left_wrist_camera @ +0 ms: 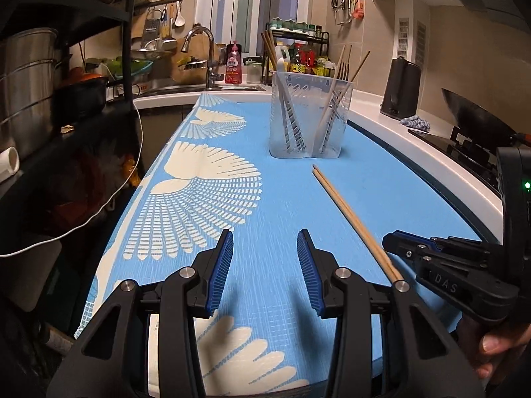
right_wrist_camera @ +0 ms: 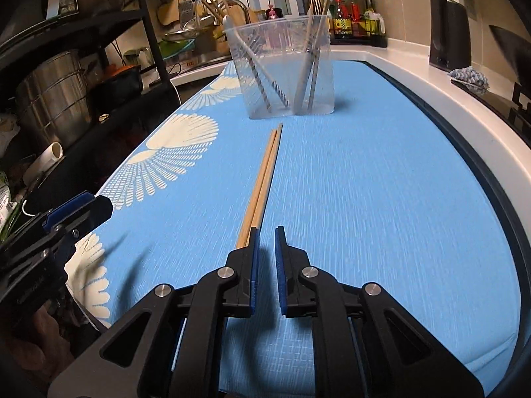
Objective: Organize utensils
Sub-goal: 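Move both tools back down to the remaining wooden chopsticks on the cloth, then close the left tool on one wooden chopstick while the right tool grasps another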
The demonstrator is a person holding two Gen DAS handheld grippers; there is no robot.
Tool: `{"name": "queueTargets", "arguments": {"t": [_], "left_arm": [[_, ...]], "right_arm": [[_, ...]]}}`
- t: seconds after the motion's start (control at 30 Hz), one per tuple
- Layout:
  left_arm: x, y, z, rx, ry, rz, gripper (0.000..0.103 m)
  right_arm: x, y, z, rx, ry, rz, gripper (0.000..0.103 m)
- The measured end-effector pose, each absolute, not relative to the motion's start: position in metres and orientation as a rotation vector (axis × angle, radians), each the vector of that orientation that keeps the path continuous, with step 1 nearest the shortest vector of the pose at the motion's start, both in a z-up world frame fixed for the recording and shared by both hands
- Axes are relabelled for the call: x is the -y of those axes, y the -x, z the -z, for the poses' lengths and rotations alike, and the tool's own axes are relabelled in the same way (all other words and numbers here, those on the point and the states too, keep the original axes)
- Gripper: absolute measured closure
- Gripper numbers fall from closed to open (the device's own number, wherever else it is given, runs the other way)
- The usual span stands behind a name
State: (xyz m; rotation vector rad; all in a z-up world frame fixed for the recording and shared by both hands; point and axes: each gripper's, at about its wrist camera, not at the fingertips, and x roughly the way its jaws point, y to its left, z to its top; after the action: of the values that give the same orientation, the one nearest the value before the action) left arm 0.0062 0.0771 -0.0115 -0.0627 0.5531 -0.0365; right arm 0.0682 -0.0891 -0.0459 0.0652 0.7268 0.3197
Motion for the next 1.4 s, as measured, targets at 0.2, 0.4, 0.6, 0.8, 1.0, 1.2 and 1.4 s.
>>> {"name": "queueTargets", "arguments": {"t": [0.2, 0.4, 0.6, 0.8, 1.0, 1.2, 1.4], "left_arm": [[-0.074, -0.002, 0.018, -0.557, 0.066, 0.048, 0.062], [-0.066, 0.001, 0.021, -0.563, 0.06, 0.066, 0.062], [-0.056, -0.003, 0.019, -0.567, 0.07, 0.091, 0.062], [-0.033, -0.02, 0.029, -0.626, 0.114, 0.175, 0.062], [-0.003, -0.034, 0.044, -0.677, 0.103, 0.208, 0.062], [0.013, -0.033, 0.052, -0.689, 0.013, 0.187, 0.09], [-0.028, -0.025, 0.054, -0.656, 0.053, 0.072, 0.097]], "right_arm": [[0.084, -0.071, 0.05, -0.752, -0.059, -0.335, 0.09], [0.074, -0.07, 0.054, -0.771, 0.009, -0.325, 0.088], [0.078, -0.065, 0.051, -0.783, 0.042, -0.291, 0.095], [0.111, -0.059, 0.052, -0.747, 0.007, -0.238, 0.096], [0.139, -0.054, 0.056, -0.73, -0.024, -0.207, 0.096], [0.142, -0.054, 0.057, -0.716, -0.027, -0.217, 0.096], [0.139, -0.057, 0.057, -0.712, -0.021, -0.215, 0.096]]}}
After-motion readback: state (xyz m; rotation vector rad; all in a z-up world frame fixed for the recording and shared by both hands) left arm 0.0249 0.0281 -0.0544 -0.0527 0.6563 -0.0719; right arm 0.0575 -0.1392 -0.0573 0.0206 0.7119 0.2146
